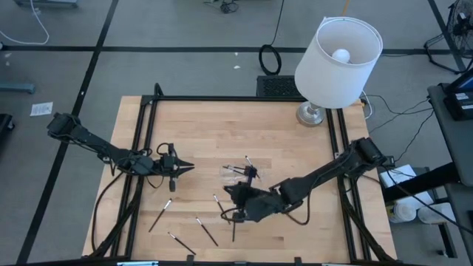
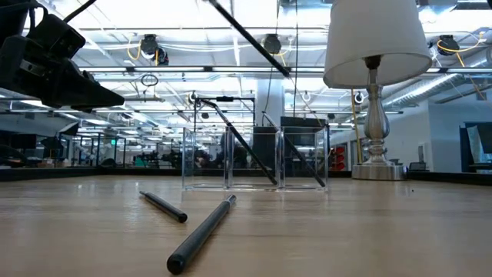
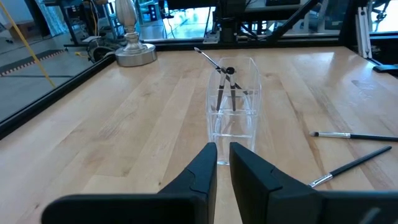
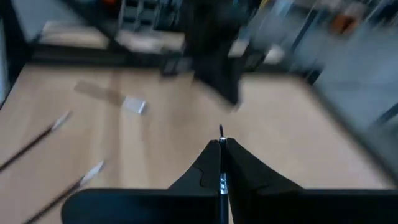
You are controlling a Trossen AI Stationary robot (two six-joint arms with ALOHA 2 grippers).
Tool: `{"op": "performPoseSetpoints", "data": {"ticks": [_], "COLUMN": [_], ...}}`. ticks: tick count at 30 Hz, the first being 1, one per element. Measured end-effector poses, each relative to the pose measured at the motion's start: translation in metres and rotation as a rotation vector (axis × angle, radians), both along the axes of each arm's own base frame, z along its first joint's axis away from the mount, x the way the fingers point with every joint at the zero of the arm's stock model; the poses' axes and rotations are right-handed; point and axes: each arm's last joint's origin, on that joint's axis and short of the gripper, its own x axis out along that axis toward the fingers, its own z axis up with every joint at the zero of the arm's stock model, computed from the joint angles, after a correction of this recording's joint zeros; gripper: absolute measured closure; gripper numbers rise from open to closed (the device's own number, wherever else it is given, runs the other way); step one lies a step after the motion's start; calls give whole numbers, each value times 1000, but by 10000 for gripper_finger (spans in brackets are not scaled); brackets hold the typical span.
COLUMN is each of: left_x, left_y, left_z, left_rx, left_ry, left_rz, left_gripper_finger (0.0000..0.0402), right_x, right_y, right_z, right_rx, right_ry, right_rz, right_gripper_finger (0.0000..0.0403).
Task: Pick & Place Makeup Supplies
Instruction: Put the makeup brush into the transparent organizer
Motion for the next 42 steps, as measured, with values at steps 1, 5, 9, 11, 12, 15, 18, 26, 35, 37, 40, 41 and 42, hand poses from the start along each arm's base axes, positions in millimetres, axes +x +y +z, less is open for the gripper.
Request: {"op": "performPoseSetpoints", "data": {"ticks": [1, 5, 9, 11, 12, 15, 18, 26, 35, 37, 40, 41, 42], "left_x": [0, 0, 0, 0, 0, 0, 0, 0, 0, 0, 0, 0, 0], "left_y": [0, 0, 0, 0, 0, 0, 0, 0, 0, 0, 0, 0, 0], "left_z": [0, 0, 0, 0, 0, 0, 0, 0, 0, 0, 0, 0, 0], "left_rx": [0, 0, 0, 0, 0, 0, 0, 25, 43, 48, 48, 48, 47], "left_ry": [0, 0, -1, -1, -1, -1, 0, 4, 3, 3, 3, 4, 3], "left_rz": [0, 0, -1, 0, -1, -1, 0, -6, -5, -2, -2, -2, -2], "left_gripper_finger": [350, 350, 350, 350, 350, 350, 350, 350, 350, 350, 350, 350, 350], "right_x": [2, 13, 26, 32, 33, 36, 32, 12, 11, 14, 16, 16, 17], "right_y": [-1, -8, -22, -30, -35, -54, -70, -90, -93, -93, -93, -94, -94], "right_z": [5, 23, 34, 32, 29, 18, -2, -53, -76, -85, -93, -95, -98], "right_rx": [-38, -151, -185, -206, -222, -194, -156, -38, 16, 14, 24, 29, 32], "right_ry": [-35, -160, -271, -305, -309, -386, -441, -464, -514, -488, -482, -481, -471], "right_rz": [-4, 27, 63, 57, 55, 70, 44, -14, 19, 17, 11, 7, 6], "right_gripper_finger": [403, 403, 403, 403, 403, 403, 403, 403, 403, 403, 403, 403, 403]}}
